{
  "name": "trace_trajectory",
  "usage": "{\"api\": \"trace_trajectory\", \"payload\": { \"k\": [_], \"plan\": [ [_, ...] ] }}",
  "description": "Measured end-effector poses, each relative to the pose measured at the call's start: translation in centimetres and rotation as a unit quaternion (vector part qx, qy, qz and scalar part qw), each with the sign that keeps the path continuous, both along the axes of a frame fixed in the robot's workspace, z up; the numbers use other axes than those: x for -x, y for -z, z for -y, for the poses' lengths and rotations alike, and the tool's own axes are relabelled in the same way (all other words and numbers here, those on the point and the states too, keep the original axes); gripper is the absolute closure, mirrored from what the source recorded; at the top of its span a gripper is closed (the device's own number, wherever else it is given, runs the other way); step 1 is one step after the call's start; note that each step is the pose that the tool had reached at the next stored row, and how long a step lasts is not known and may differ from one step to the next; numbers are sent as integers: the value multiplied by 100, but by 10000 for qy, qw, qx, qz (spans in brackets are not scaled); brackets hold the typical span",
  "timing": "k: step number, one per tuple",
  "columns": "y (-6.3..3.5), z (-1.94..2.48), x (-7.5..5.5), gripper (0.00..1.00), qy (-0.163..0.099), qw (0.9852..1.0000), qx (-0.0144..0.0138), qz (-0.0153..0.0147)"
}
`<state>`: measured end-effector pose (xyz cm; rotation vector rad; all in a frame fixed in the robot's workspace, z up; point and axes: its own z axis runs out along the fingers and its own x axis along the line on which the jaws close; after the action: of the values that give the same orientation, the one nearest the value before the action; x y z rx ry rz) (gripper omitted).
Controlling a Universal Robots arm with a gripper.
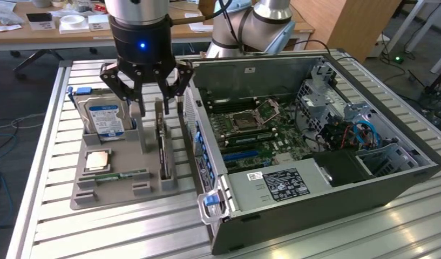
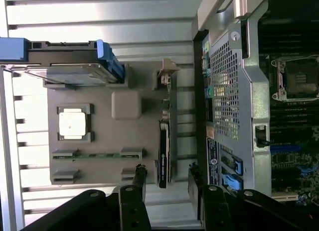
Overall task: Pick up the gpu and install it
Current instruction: 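Pick up the gpu and move the gpu toward the slot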
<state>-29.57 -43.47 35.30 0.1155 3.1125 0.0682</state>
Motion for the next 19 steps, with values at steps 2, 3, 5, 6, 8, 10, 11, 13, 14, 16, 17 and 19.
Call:
{"api": "trace_trajectory", "payload": {
  "k": [2,3,5,6,8,10,11,13,14,16,17,19],
  "plan": [
    [36,0,1,53,0,10000,0,0],
    [54,-1,2,53,0,10000,0,0],
    [91,-2,3,53,0,10000,0,0],
    [109,-2,3,53,0,10000,0,0],
    [146,-4,4,53,0,10000,0,0],
    [182,-7,4,53,0,10000,0,0],
    [200,-9,4,53,0,10000,0,0],
    [236,-13,4,53,1,10000,0,0],
    [256,-15,4,53,0,10000,0,0],
    [291,-18,4,53,0,10000,0,0],
    [308,-19,4,53,0,10000,0,0],
    [343,-19,5,53,0,10000,0,0]
  ]
}}
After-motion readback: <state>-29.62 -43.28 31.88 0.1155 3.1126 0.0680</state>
